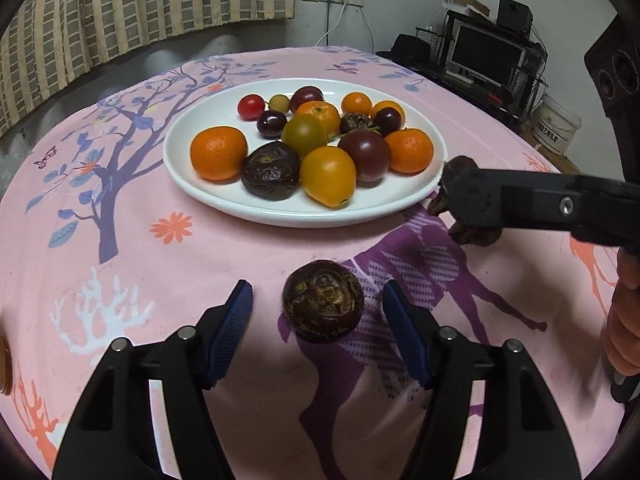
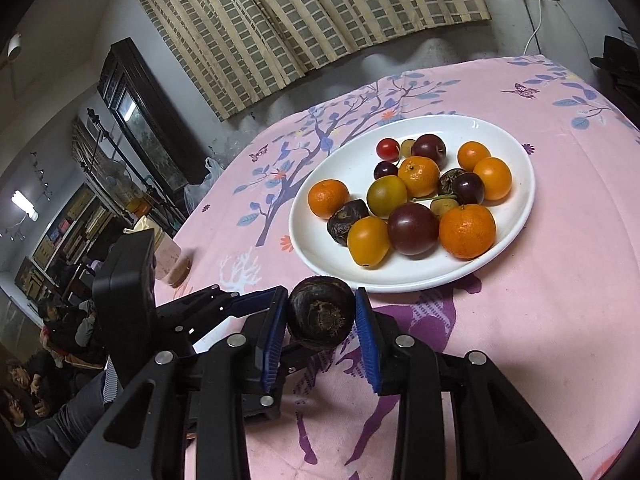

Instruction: Organize fruits

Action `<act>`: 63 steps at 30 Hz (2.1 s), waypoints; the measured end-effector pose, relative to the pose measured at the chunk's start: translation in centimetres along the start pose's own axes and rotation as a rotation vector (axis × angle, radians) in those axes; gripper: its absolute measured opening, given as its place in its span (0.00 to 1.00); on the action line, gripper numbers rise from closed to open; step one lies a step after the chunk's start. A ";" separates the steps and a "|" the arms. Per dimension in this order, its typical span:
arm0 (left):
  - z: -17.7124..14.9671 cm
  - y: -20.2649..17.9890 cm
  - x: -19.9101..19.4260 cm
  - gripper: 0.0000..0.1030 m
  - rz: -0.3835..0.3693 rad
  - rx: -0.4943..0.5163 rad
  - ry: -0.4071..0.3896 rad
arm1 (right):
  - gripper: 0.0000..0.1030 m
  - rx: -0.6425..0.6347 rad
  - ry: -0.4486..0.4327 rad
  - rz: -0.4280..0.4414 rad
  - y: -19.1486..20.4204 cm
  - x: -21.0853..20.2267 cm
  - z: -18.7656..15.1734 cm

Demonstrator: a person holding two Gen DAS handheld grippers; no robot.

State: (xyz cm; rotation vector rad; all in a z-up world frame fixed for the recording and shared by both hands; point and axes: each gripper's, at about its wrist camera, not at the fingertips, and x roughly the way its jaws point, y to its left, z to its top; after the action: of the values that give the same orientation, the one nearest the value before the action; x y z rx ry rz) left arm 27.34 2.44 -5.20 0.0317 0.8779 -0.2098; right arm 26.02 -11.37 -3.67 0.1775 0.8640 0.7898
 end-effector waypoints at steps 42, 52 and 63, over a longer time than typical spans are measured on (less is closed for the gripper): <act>11.9 5.3 1.2 0.41 0.059 -0.165 -0.137 | 0.33 -0.011 -0.158 -0.256 -5.2 3.1 7.8; 11.6 5.8 2.3 0.81 0.198 -0.163 -0.153 | 0.61 -0.098 -0.162 -0.286 -4.2 3.0 7.7; 4.0 3.4 -8.6 0.95 0.234 -0.139 -0.218 | 0.96 -0.231 -0.095 -0.349 0.3 -2.9 -0.4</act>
State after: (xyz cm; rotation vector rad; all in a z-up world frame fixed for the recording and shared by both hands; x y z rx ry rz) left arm 25.71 6.78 3.75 -0.0180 0.6626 0.0669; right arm 24.42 -13.18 -1.96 -0.1369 0.6836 0.5429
